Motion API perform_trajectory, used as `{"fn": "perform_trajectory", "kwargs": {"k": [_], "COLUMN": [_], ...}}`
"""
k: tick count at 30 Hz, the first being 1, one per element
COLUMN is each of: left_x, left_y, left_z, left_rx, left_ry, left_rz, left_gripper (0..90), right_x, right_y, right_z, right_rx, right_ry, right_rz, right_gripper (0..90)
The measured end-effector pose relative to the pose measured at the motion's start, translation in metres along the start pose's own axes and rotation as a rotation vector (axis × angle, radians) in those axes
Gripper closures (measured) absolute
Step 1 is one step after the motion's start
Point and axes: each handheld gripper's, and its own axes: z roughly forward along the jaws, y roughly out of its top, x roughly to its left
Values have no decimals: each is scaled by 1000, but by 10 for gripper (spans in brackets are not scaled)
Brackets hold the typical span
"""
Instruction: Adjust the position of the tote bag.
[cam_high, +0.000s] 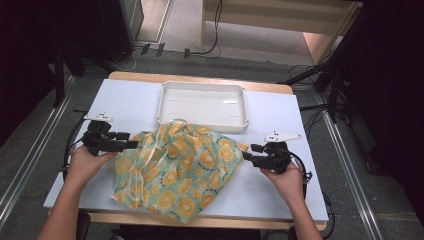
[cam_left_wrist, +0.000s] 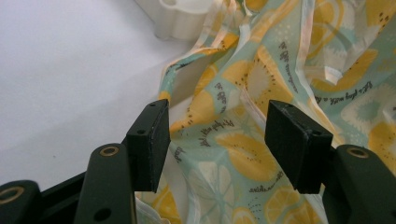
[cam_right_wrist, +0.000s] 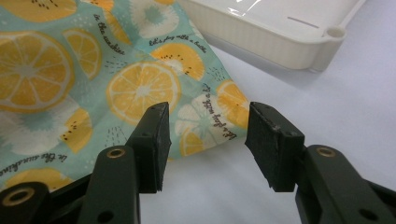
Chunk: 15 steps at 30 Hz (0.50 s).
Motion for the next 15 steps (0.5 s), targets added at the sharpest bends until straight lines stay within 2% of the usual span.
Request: {"fn": "perform_trajectory", "kwargs": {"k": [3,10,15], "left_x": [-2,-2,-2], "left_y": [0,-1,-2], "left_z": [2,0,-7], "left_rx": [18,26,20], "left_ry": [1,-8,-23], "left_rz": [25,13,24], "left_gripper": [412,406,406], "right_x": [0,3,6], "right_y": [0,2,5], "right_z": [-1,-6,-9], "right_rx": [-1,-29,-23], "right_ry": [5,8,23], "right_rz": [4,10,9], "right_gripper": [504,503,531]}}
